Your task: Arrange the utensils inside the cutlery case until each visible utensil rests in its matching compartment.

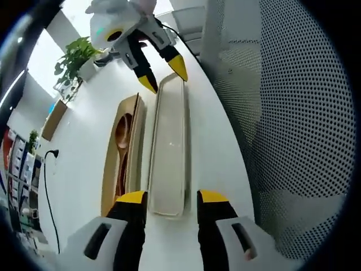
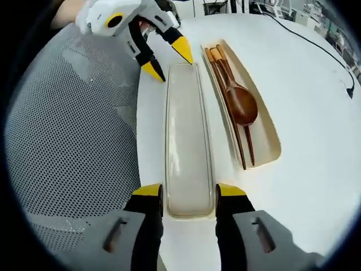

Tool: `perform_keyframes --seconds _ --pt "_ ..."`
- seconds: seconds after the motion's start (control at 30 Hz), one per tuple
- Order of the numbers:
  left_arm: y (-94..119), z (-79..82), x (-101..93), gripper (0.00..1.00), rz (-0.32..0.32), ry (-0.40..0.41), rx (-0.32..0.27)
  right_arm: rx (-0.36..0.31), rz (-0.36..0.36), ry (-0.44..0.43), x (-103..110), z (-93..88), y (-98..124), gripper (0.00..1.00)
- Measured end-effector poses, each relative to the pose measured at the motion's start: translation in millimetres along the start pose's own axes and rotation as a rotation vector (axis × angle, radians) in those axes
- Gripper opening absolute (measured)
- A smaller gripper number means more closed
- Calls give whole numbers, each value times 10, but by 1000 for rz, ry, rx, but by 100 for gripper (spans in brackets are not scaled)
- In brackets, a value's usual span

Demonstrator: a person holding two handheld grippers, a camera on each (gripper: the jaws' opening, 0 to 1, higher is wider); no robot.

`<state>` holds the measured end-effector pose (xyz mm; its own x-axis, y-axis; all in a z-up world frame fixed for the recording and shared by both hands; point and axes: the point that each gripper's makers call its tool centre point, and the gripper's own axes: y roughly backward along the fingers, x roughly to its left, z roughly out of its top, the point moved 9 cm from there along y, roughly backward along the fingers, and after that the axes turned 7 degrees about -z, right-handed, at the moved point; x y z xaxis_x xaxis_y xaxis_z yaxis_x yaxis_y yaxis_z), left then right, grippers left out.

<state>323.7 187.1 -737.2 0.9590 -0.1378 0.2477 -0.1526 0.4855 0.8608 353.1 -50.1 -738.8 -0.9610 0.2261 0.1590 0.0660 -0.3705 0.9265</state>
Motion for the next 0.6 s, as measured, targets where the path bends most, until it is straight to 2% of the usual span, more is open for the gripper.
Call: perform_keyframes --seconds 0.2,0.27,0.33,0.4,0.47,0.53,0.6 --pt "24 -34 21 33 14 11 12 8 86 -69 38 -12 -3 34" --pt "38 -43 26 31 7 42 6 4 104 -89 38 -17 -4 34" --pt "39 -45 15 28 3 40 11 -3 137 -118 53 -18 -10 34" --pt "29 -57 4 27 3 33 26 -1 149 -124 62 -16 1 34" --pt "19 -66 -8 25 3 -28 57 5 151 -117 75 -10 12 34" --pt "14 -61 -32 24 -7 -44 47 6 151 -114 71 -15 16 34" --pt "18 -56 -31 24 -7 -32 49 39 185 -155 103 -47 16 34"
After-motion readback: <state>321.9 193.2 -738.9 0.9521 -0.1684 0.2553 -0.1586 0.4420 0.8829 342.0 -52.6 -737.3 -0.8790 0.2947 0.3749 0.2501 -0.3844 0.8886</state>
